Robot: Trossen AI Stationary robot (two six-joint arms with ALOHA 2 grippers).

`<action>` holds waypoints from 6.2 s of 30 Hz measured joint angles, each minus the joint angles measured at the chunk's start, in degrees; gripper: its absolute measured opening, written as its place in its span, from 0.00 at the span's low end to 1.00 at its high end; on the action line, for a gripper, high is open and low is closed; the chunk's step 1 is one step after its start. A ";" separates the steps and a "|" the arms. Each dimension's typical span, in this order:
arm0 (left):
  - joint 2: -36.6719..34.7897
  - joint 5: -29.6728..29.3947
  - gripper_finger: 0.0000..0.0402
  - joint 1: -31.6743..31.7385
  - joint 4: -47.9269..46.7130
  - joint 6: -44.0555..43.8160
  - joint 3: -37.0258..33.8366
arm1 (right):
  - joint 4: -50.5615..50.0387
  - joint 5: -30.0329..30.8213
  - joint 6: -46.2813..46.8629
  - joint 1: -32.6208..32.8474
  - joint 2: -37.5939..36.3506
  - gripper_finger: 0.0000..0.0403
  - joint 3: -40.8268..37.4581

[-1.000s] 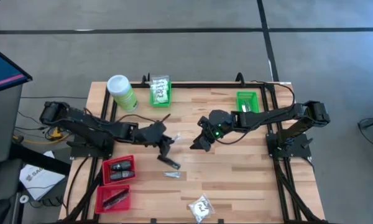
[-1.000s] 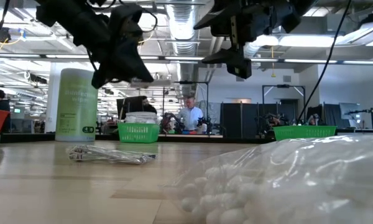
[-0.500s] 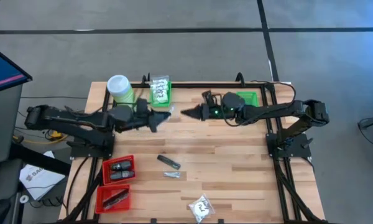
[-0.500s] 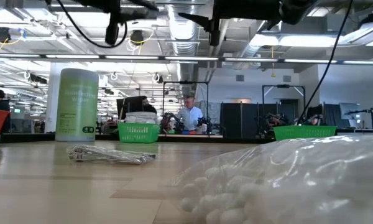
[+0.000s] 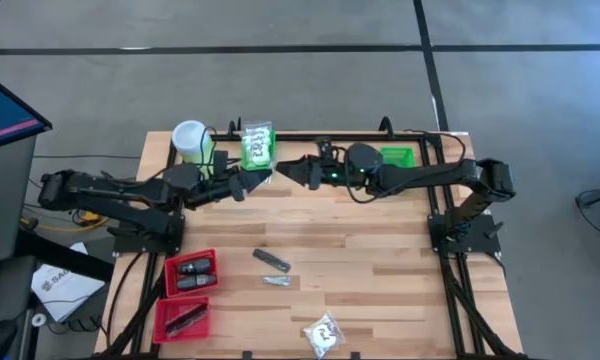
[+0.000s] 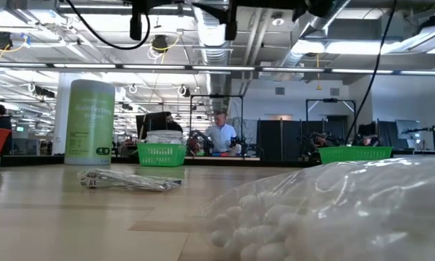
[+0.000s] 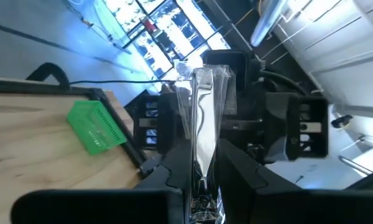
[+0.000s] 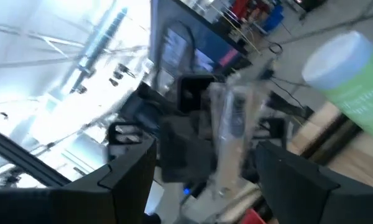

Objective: Pick & Place Travel size toiletries
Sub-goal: Put the silver nail cutter into the top right green basket, then put the black comb into the bottom red basket

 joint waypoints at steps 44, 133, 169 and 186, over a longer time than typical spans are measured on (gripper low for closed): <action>0.10 0.94 0.11 -0.44 1.12 0.59 0.00 | -4.69 2.64 0.06 -0.83 1.62 0.39 4.09; -0.22 2.99 0.38 -4.09 -1.74 3.45 0.00 | -84.49 12.76 -18.45 -40.91 -7.00 0.09 -13.23; -0.17 4.73 0.35 -5.83 -9.98 4.09 0.00 | -84.21 10.26 -23.11 -35.17 -21.62 0.56 -13.22; 20.91 24.26 0.00 -11.87 -27.11 6.50 -0.01 | -65.73 -13.29 -13.60 -11.95 -21.58 0.07 -13.17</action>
